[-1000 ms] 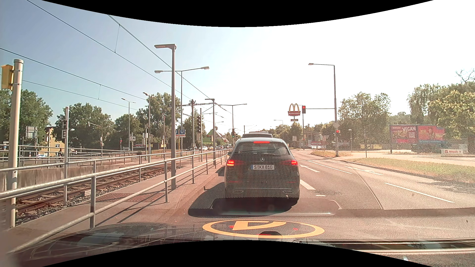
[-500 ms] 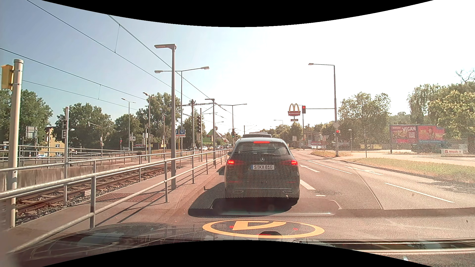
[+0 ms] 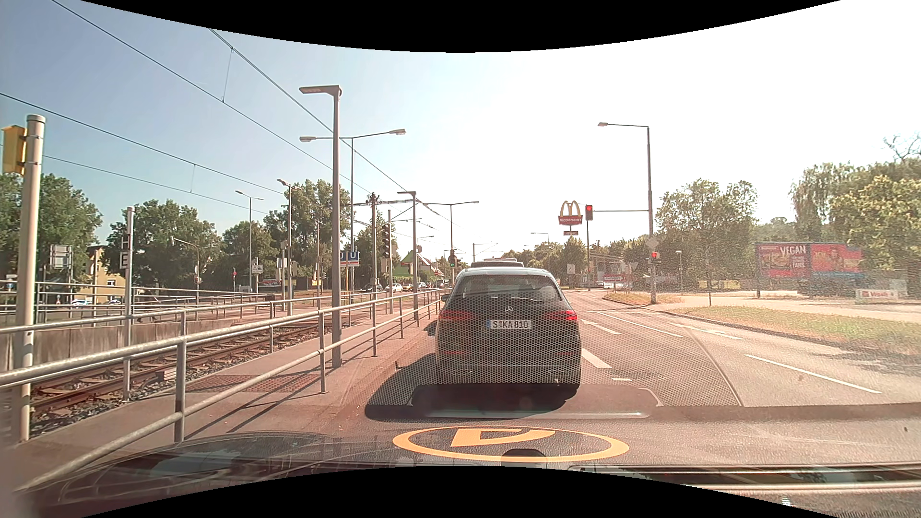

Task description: Follow the waypoints while adhering to traffic rules and regulations

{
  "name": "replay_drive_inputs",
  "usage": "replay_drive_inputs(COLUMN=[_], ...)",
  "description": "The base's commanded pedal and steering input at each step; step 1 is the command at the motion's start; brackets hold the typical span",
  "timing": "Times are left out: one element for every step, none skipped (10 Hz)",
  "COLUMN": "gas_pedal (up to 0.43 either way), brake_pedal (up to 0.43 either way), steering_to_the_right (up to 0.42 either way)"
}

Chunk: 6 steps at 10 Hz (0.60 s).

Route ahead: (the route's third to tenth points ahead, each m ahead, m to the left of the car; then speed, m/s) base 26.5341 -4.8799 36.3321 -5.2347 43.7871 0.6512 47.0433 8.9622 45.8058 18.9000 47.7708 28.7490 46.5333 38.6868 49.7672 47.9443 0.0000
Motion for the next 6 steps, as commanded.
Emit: replay_drive_inputs(gas_pedal=[0.0,0.0,0.0,0.0,0.0,0.0], brake_pedal=[0.0,0.0,0.0,0.0,0.0,0.0], steering_to_the_right=[0.006,0.006,0.006,0.006,0.006,0.006])
